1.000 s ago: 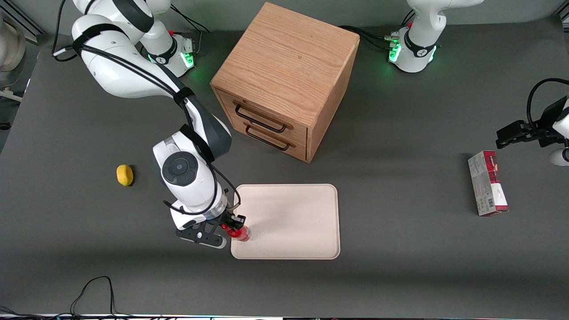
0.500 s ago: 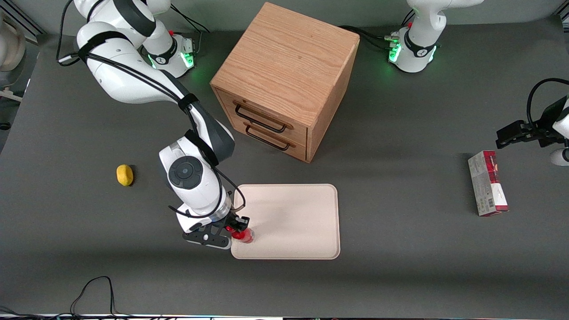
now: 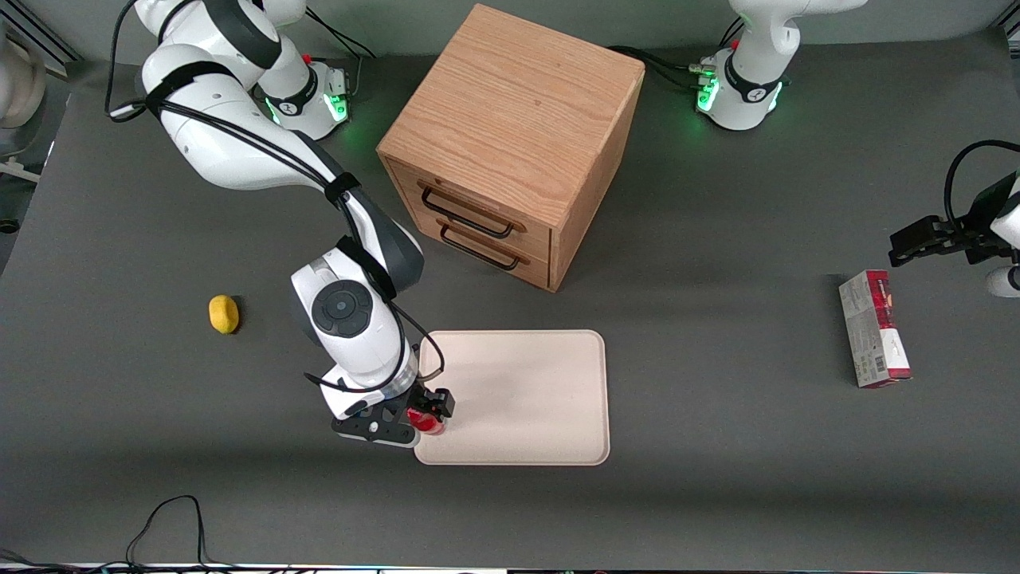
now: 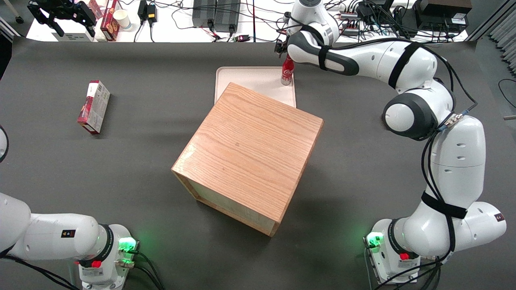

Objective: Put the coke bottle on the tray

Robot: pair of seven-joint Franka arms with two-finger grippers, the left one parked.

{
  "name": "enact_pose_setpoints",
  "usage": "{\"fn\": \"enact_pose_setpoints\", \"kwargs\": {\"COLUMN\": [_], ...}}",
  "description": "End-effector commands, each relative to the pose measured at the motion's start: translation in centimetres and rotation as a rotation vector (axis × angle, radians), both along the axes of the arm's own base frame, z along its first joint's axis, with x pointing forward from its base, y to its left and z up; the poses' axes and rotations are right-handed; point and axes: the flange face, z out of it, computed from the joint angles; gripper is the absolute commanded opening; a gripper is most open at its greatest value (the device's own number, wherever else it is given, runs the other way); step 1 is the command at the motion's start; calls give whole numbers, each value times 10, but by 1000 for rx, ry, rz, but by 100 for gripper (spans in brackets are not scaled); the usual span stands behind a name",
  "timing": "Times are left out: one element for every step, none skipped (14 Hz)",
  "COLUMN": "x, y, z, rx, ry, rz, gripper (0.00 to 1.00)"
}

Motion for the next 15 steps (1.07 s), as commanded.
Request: {"fn": "enact_pose_setpoints", "kwargs": {"x": [-9,-15,-22,-28,-33,-39,-45,-54,-66,-81,-97,-116,-136,-153,-167], "y": [-3,-8,-16,-35,-56,-81,-108,-135,-162,-187,-211,-227,-237,-251,-264], "z": [43,62,83,104,126,147,167,188,203,217,227,236,241,246,254], "rx": [-54,-74,-94,-119,-119,-101,-93,-99,-111,-122,-130,-124,-124,-121,-103], "ry": [-2,21,50,84,127,166,197,227,255,270,278,284,291,294,289], "rz": [11,0,9,31,43,56,82,120,160,183,183,179,176,161,149], "gripper": [100,100,100,100,100,100,100,100,100,100,100,100,100,100,100]}}
